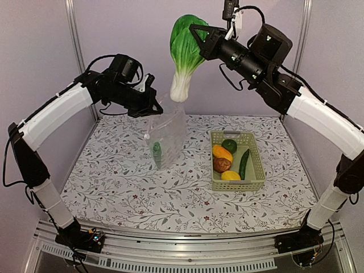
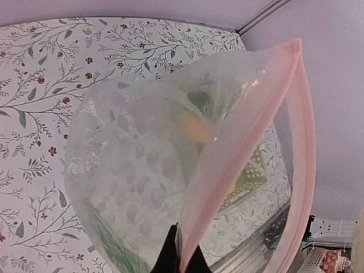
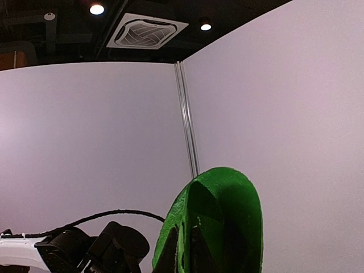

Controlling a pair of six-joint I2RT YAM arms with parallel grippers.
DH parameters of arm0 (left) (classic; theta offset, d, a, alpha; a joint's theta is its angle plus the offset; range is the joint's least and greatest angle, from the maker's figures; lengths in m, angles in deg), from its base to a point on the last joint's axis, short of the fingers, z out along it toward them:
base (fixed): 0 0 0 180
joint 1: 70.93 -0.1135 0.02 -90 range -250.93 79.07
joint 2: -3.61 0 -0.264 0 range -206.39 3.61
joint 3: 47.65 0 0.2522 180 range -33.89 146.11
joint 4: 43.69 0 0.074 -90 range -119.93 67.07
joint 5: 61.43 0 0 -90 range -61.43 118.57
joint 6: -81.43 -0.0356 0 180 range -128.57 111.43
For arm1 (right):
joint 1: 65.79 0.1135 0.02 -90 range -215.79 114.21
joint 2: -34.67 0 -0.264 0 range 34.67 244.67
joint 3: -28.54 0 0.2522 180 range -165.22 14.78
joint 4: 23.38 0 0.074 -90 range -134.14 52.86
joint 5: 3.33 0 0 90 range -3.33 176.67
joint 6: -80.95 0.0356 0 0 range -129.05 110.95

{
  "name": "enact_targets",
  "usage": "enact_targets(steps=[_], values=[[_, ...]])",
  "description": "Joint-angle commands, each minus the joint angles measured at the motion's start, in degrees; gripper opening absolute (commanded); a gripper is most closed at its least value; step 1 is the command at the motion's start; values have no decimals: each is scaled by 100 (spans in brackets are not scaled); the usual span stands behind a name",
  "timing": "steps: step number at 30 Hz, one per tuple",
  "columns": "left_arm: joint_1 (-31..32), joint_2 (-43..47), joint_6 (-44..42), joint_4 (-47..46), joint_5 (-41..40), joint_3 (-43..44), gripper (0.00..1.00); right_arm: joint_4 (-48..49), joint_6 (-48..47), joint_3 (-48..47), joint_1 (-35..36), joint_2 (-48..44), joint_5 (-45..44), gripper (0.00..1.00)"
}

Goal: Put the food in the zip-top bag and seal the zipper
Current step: Place the fake vegetable in the zipper food storage bag.

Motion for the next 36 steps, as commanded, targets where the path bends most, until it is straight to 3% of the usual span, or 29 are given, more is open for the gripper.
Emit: enact_targets(steps=[1,11,19,21,25,28,36], values=[[-58,-8,-66,46,113,181,0,731,-423,-182,89,336,10,0],[-80,32,-172,232,74,390,0,1012,-792,227,100,700,260,0],[-142,28,-184,254,19,399,0,1022,-1311,1138,225,502,410,1],[-153,26,-180,254,4,401,0,1001,-1360,1352,248,402,539,17],[-167,27,-198,235,-36,363,0,852,-1231,1585,301,-17,505,66],[-184,46,-207,184,-57,301,0,697,-1036,1559,303,-200,351,71],[-191,64,-210,19,-23,128,0,-141,-939,1540,303,-694,121,71]])
